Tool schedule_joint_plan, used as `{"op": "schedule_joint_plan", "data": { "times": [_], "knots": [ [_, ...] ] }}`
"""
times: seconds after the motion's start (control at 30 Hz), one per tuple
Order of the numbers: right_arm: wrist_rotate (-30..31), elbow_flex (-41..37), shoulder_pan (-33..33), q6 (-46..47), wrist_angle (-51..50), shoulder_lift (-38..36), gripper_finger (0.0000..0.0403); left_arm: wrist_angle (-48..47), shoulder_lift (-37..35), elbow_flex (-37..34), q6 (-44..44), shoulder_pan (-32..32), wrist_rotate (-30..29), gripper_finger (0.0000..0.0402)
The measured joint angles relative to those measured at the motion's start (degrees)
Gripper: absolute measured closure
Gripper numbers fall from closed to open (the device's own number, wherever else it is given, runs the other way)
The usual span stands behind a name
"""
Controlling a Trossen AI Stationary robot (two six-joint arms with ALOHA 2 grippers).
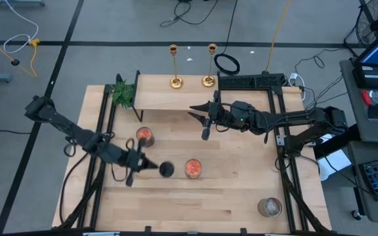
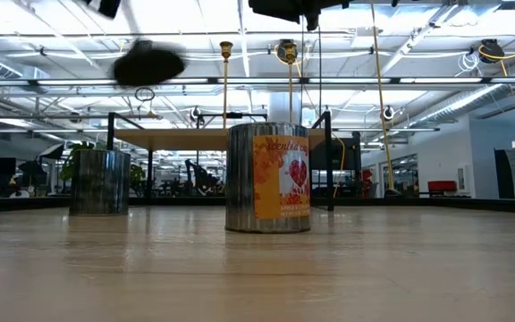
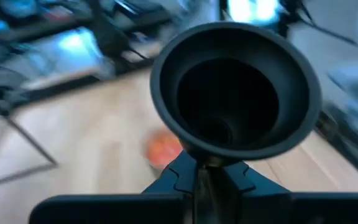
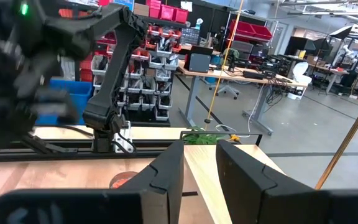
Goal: Pick & Place candle stick holders
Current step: Put the black candle holder on the shelf
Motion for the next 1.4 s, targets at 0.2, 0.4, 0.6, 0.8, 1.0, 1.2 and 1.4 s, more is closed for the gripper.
{"op": "schedule_joint_plan", "data": {
  "times": [0.2,0.4,0.6,0.8,1.0,1.2,1.4],
  "knots": [
    [0.02,0.0,0.0,0.0,0.0,0.0,0.0314,-16.6,-0.15,14.08,-2.5,9.59,-1.33,0.0389],
    [0.02,0.02,-0.02,0.02,-0.02,0.02,0.0314,-29.25,-0.17,26.52,-1.65,24.89,-1.37,0.0386],
    [0.02,0.03,-0.02,0.02,-0.02,0.02,0.0314,-36.08,-0.19,30.97,1.43,42.46,-0.57,0.0388],
    [0.02,0.04,-0.04,0.01,-0.02,0.04,0.0314,-35.59,2.73,30.95,3.05,58.25,10.5,0.0388],
    [0.02,0.04,-0.04,0.01,-0.03,0.02,0.0314,-31.64,10.47,30.95,4.68,69.73,18.38,0.0388],
    [0.02,0.04,-0.04,0.02,-0.35,0.02,0.0314,-29.96,16.04,31.37,5.66,76.55,18.34,0.0388],
    [0.02,0.04,-0.04,0.02,-0.72,0.03,0.0314,-31.02,17.99,31.46,4.99,81.06,20.3,0.0388]
  ]
}}
